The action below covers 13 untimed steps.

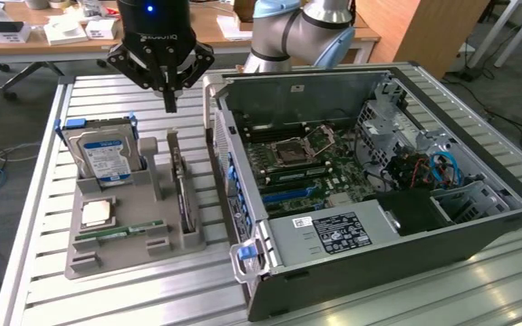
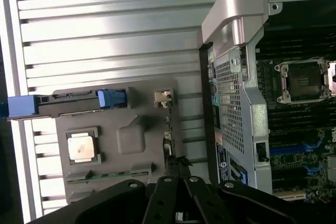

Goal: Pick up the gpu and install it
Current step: 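Reach for the gpu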

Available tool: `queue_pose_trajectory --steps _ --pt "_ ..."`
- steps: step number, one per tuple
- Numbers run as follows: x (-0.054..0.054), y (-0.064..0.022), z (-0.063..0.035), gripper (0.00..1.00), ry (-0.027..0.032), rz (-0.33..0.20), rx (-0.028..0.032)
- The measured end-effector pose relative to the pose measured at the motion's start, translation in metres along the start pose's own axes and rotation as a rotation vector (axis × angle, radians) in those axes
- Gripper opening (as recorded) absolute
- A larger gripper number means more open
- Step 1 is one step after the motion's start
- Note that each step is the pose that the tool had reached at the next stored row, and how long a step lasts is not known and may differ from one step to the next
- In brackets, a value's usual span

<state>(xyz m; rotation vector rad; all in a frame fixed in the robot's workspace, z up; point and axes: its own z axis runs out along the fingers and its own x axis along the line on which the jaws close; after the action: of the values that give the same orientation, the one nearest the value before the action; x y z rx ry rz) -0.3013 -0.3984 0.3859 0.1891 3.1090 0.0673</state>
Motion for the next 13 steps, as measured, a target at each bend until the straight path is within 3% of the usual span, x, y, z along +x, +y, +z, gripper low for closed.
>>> queue_pose_trajectory --steps 13 --pt "0.0036 -0.0035 -0.0002 0.11 0.0001 0.001 0.0001"
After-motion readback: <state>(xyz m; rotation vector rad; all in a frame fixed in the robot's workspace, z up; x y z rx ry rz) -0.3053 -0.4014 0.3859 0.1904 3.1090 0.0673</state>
